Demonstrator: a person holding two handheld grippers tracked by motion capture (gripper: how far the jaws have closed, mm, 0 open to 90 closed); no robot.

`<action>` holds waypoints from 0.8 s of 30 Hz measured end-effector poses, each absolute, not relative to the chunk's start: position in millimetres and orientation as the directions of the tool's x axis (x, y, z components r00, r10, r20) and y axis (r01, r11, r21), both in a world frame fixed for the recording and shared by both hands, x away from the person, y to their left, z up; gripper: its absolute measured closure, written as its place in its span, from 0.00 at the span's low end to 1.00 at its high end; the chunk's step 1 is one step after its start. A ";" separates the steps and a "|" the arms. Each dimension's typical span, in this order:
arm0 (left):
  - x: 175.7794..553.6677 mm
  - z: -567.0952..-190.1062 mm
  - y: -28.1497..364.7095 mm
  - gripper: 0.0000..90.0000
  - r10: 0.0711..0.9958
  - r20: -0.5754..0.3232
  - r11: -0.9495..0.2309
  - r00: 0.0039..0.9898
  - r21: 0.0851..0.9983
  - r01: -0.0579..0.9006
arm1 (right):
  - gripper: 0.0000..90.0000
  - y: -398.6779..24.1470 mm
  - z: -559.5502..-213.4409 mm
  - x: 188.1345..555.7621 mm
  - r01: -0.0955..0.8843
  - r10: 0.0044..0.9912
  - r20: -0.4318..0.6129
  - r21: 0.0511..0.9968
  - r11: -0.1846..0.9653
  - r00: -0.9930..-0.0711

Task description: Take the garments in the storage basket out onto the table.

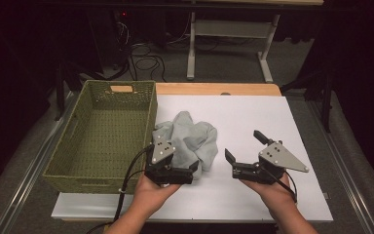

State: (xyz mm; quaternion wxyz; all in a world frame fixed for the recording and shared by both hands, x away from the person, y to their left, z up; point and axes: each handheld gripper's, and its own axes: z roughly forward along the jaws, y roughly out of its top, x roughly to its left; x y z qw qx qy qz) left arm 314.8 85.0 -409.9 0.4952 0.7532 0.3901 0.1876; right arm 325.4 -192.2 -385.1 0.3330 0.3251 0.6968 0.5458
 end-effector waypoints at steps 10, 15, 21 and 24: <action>301.7 -449.5 91.2 0.00 0.737 -0.106 -0.217 0.668 0.899 0.382 | 0.01 -202.5 -396.8 307.1 0.123 0.832 -0.112 0.970 0.211 -0.544; 300.4 -453.6 91.9 0.00 0.739 -0.102 -0.220 0.666 0.897 0.382 | 0.01 -209.9 -398.6 298.5 0.139 0.848 -0.107 0.969 0.207 -0.519; 290.5 -450.8 91.1 0.00 0.734 -0.112 -0.162 0.670 0.929 0.332 | 0.01 -212.4 -397.0 292.0 0.135 0.856 -0.103 0.971 0.197 -0.507; 286.1 -450.3 89.0 0.00 0.729 -0.100 -0.161 0.678 0.937 0.311 | 0.01 -213.4 -396.5 290.2 0.129 0.854 -0.107 0.971 0.199 -0.509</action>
